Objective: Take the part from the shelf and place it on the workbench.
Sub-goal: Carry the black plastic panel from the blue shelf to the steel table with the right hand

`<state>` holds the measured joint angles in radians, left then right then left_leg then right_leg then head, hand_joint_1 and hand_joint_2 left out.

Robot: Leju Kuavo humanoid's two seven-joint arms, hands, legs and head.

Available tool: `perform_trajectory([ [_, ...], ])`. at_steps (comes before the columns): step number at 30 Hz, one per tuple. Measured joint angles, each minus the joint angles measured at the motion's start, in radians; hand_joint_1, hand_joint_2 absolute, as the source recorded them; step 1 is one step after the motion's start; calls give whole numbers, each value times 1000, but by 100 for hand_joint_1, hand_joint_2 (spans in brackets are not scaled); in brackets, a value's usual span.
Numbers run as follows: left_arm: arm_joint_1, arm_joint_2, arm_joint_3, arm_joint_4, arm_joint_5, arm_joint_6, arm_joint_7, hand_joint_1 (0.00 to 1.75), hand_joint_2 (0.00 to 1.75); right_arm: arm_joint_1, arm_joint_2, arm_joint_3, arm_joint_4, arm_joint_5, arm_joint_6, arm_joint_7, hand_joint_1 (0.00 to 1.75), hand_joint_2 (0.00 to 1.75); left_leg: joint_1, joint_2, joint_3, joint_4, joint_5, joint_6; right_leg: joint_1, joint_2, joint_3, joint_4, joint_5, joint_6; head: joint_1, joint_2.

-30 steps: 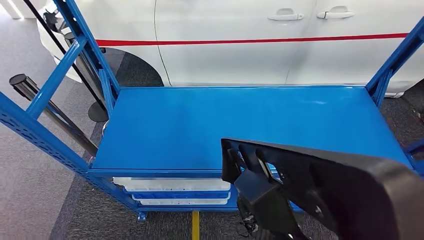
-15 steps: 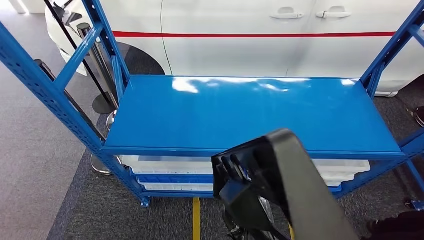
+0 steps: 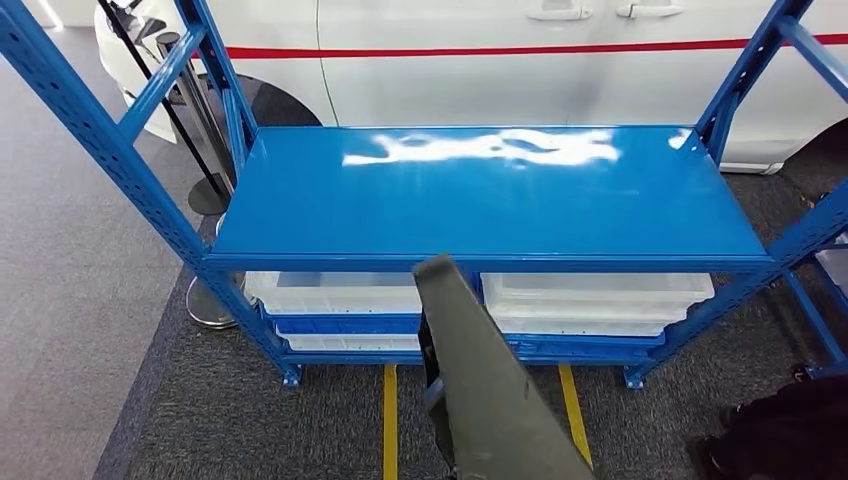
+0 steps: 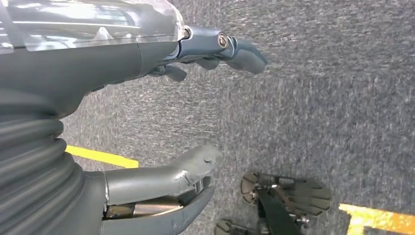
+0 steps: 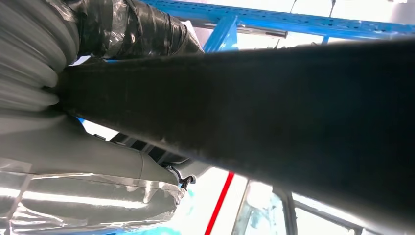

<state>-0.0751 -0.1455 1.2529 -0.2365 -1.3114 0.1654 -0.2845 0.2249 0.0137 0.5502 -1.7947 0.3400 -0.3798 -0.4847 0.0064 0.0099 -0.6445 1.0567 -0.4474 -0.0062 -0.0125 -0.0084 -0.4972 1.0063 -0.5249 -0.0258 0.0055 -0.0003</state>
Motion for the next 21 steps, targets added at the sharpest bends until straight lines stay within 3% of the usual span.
perform_trajectory([
  [2,1,1,0,0,-1,-2,1,0,175,0,0,2,8,-4,-3,4,175,175,4,-1,-28,101,-107,-10,0,-3,-29,1,24,-10,0,0],
  [3,1,1,0,0,-2,-3,2,0,175,0,0,2,11,-8,-4,6,175,175,5,-1,-38,162,-145,-13,1,-3,-45,2,36,-10,0,0],
  [4,1,1,0,0,-2,-4,2,0,175,1,0,3,15,-16,-3,8,175,175,6,-1,-41,213,-161,-15,1,-3,-62,4,48,-10,0,0],
  [5,0,2,0,0,-2,-5,3,0,175,1,0,3,18,-27,-3,10,175,175,6,-1,-31,236,-148,-16,2,-4,-79,8,59,-8,0,0],
  [6,0,3,0,0,-3,-6,3,0,175,2,0,3,20,-40,-2,12,175,175,6,-2,-3,225,-119,-15,2,-4,-96,13,69,-6,0,0],
  [7,-1,4,0,0,-3,-6,3,0,175,2,0,3,22,-54,-1,12,175,175,6,-3,42,180,-89,-12,2,-3,-112,19,78,-4,0,0],
  [8,-1,6,0,0,-4,-6,3,0,175,3,0,3,23,-66,1,11,175,175,5,-11,101,109,-78,-6,2,-1,-125,24,86,0,0,0],
  [10,-1,9,0,0,-6,-6,3,0,175,4,0,2,25,-85,3,8,175,175,2,-30,198,-33,-93,5,2,4,-140,30,104,11,0,0],
  [11,-1,10,0,0,-7,-6,3,0,175,5,0,2,25,-91,4,6,175,175,-1,-36,220,-72,-105,10,2,7,-144,29,114,17,0,0],
  [13,-1,10,0,0,-8,-7,3,0,175,7,0,1,26,-99,4,4,175,175,-2,-26,215,-90,-96,20,1,14,-149,25,130,29,0,0],
  [14,-1,10,0,0,-8,-8,3,0,175,10,0,1,26,-101,4,3,175,175,0,-17,206,-93,-85,28,0,17,-155,31,118,34,0,0],
  [15,-1,9,0,0,-8,-8,3,0,175,12,-1,1,27,-101,3,2,175,175,2,-6,195,-97,-73,36,-1,18,-165,53,86,39,0,0],
  [16,-1,9,0,0,-8,-8,3,0,175,15,-1,1,28,-102,3,2,175,175,5,4,182,-98,-60,43,-2,17,-178,93,36,42,0,0],
  [18,0,9,0,0,-9,-8,3,0,175,17,-2,1,29,-104,3,2,175,175,3,23,153,-95,-40,48,-4,14,-204,212,-58,50,0,0],
  [19,0,9,0,0,-9,-8,3,0,175,18,-2,0,30,-105,2,2,175,175,3,33,138,-92,-30,48,-4,14,-210,266,-71,54,1,0],
  [20,-1,9,0,0,-9,-8,3,0,175,19,-2,0,31,-107,2,2,175,175,2,43,121,-87,-20,47,-5,13,-205,298,-59,58,0,0],
  [21,-2,9,0,0,-9,-8,3,0,175,20,-2,0,33,-110,2,2,175,175,2,53,104,-79,-12,44,-6,10,-185,299,-29,60,1,0],
])
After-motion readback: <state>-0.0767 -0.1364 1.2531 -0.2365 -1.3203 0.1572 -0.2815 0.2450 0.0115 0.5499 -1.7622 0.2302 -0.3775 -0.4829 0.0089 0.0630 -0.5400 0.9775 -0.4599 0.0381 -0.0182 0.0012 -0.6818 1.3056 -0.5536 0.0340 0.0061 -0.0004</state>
